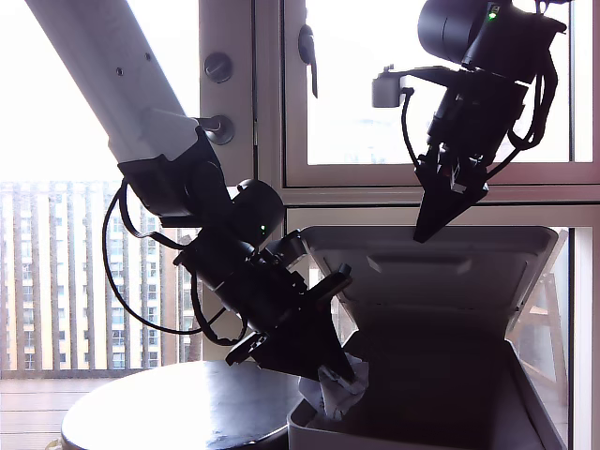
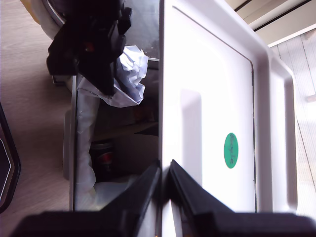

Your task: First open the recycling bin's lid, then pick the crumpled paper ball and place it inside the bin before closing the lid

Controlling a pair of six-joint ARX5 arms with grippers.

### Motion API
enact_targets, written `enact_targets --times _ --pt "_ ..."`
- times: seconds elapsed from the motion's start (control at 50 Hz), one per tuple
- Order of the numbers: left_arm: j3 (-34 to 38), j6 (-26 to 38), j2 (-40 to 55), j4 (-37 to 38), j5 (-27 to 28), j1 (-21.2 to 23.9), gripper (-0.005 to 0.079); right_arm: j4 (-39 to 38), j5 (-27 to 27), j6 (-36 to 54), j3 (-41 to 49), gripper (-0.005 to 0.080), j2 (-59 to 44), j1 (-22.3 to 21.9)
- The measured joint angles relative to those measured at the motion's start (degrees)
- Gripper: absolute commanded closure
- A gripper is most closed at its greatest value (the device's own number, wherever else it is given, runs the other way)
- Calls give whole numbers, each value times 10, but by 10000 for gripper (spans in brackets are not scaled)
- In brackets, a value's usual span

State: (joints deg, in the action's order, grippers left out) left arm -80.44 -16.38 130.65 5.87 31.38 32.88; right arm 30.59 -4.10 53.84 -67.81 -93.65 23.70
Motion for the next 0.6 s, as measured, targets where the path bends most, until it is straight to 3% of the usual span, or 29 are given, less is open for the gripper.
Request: enact_targets --times 0.04,0.08,0.6 --pt "0 0 0 1 0 0 101 0 0 0 0 764 0 0" --pt "0 0 0 1 0 0 40 0 0 0 0 764 0 0" --pt "0 20 0 21 17 -1 54 5 0 0 0 764 0 0"
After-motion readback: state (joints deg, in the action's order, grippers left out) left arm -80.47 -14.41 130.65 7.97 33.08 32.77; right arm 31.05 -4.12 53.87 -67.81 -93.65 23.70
